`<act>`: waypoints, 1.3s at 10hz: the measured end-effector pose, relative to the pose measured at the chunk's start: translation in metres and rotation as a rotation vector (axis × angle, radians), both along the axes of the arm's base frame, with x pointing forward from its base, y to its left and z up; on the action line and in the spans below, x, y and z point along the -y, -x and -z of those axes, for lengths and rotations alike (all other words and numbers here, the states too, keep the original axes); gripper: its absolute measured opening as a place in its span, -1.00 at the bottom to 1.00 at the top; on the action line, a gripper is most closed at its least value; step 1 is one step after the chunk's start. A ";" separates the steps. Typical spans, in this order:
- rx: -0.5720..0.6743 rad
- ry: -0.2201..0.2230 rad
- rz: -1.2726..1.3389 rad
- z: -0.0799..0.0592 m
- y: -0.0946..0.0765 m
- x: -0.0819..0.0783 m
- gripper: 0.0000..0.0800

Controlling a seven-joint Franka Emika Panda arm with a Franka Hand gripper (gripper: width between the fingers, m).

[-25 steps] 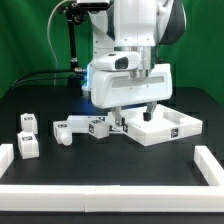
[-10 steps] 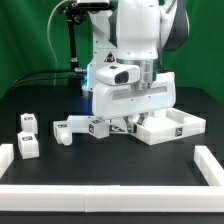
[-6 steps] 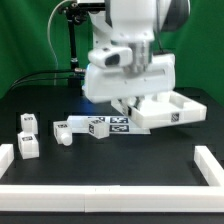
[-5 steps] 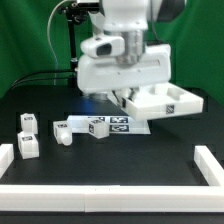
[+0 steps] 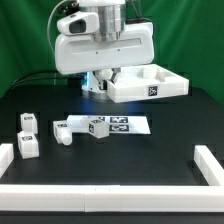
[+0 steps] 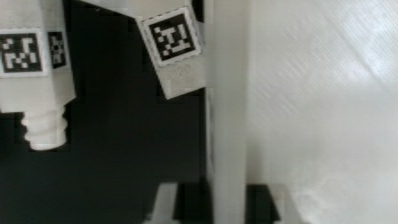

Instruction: Assemble one leg

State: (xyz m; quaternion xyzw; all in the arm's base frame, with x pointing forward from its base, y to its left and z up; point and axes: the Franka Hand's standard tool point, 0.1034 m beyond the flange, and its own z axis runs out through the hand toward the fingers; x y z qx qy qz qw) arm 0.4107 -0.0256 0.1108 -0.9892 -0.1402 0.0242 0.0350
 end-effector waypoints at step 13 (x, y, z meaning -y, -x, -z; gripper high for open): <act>-0.131 0.070 0.177 -0.008 -0.090 0.013 -0.86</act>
Offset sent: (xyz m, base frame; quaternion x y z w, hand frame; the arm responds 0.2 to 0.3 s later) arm 0.0961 -0.0199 0.0249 -0.0058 -0.0684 0.1171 0.9907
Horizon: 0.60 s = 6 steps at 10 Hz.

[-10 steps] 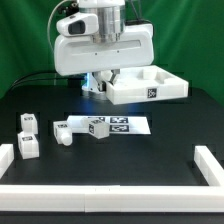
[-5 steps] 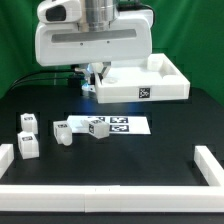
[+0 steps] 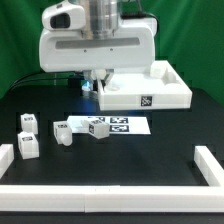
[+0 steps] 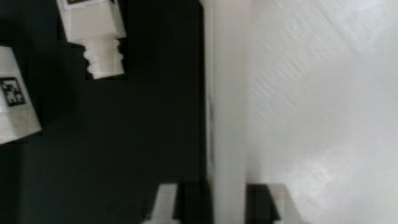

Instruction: Assemble one leg

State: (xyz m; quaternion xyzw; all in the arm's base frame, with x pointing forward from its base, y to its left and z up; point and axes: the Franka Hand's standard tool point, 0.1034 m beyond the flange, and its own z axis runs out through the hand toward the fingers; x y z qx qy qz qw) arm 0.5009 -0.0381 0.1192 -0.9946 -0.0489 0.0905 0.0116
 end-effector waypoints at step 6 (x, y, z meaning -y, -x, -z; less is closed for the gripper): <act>0.022 -0.013 0.001 0.036 -0.061 0.003 -0.86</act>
Offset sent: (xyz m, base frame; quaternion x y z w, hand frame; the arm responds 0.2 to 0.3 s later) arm 0.0000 0.0000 0.0000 0.0000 0.0000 0.0000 1.0000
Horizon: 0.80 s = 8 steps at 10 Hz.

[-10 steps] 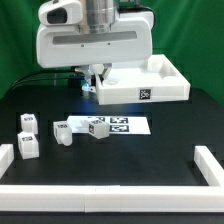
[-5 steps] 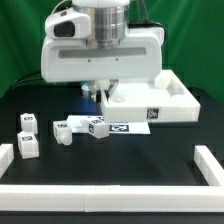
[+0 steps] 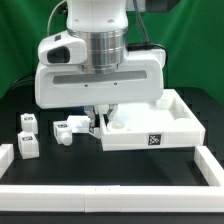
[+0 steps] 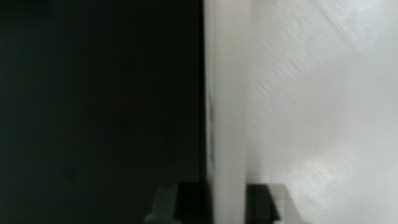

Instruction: Assemble one leg

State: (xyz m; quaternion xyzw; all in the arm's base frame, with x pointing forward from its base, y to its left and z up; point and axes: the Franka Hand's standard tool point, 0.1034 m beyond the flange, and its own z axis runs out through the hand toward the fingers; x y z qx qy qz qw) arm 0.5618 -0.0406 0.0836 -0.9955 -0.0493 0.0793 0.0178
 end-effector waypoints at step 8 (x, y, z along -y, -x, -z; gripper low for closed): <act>0.031 0.045 0.104 0.054 -0.023 -0.005 -0.86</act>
Offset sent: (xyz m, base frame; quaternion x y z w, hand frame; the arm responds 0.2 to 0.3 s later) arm 0.0391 0.0043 -0.0333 -0.0139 -0.0254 0.0755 0.9967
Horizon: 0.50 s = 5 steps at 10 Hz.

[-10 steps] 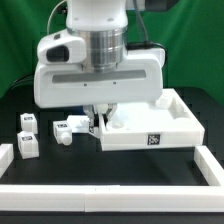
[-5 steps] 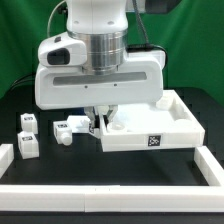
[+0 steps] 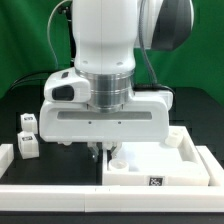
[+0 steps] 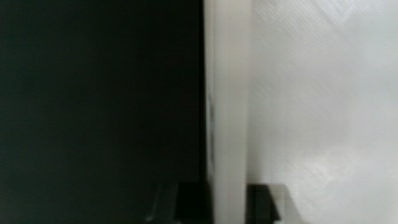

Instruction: Assemble one leg

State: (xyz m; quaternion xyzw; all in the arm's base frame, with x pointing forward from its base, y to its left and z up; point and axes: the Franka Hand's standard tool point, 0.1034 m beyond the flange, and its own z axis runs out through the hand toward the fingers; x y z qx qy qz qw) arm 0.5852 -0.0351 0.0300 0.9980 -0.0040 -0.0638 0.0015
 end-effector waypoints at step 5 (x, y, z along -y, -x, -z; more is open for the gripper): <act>-0.007 0.000 0.000 0.004 0.002 0.000 -0.86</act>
Offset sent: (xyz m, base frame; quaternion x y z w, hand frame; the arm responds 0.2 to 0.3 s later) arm 0.0000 0.0000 0.0000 0.0000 0.0000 0.0000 1.0000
